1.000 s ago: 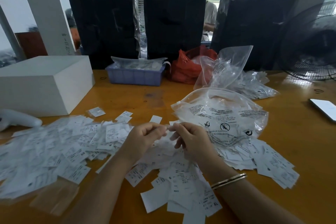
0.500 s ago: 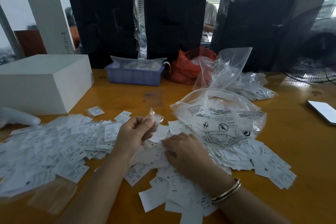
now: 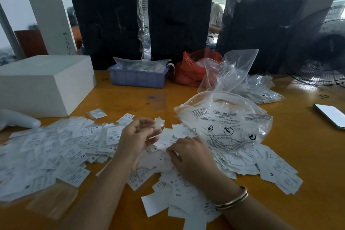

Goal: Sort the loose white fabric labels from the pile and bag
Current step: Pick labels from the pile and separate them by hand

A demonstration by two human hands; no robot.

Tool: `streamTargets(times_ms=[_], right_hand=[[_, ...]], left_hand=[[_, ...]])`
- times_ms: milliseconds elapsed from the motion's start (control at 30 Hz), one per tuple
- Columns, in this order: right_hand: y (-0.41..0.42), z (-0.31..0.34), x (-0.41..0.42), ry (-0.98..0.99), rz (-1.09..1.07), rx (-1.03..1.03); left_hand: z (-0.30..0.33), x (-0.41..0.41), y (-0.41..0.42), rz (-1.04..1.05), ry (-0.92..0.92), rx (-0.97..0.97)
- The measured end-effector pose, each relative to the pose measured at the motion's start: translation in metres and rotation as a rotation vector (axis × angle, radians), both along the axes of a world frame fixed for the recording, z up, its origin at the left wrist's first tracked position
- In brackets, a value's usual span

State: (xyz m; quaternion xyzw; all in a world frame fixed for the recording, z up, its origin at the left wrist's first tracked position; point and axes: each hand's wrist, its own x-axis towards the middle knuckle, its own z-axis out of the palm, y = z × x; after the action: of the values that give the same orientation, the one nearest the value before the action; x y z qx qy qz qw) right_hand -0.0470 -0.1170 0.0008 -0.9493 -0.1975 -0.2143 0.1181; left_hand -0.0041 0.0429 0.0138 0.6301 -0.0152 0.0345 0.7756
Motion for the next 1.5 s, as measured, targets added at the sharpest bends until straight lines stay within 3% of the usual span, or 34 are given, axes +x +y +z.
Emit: streamTargets(times_ms=[200, 367, 567, 700, 833, 1167, 1500], right_hand=[[-0.004, 0.007, -0.002, 0.0, -0.067, 0.636], [-0.012, 0.008, 0.002, 0.139, -0.059, 1.25], [-0.015, 0.012, 0.002, 0.184, 0.091, 1.524], [-0.015, 0.014, -0.004, 0.182, 0.108, 1.442], [-0.013, 0.018, -0.006, 0.041, -0.01, 1.043], [-0.031, 0.033, -0.006, -0.079, 0.137, 1.03], [-0.027, 0.031, -0.004, -0.028, 0.259, 1.002]], left_hand=[[0.002, 0.0, -0.002, 0.129, -0.068, 0.241], [0.0, -0.004, -0.003, 0.147, -0.204, 0.395], [0.001, -0.008, -0.005, 0.117, -0.388, 0.533], [0.002, -0.01, -0.007, 0.126, -0.483, 0.667], [0.001, -0.009, -0.006, 0.168, -0.468, 0.677], [0.005, -0.016, -0.01, 0.046, -0.596, 0.874], [0.005, -0.016, -0.012, 0.002, -0.632, 0.935]])
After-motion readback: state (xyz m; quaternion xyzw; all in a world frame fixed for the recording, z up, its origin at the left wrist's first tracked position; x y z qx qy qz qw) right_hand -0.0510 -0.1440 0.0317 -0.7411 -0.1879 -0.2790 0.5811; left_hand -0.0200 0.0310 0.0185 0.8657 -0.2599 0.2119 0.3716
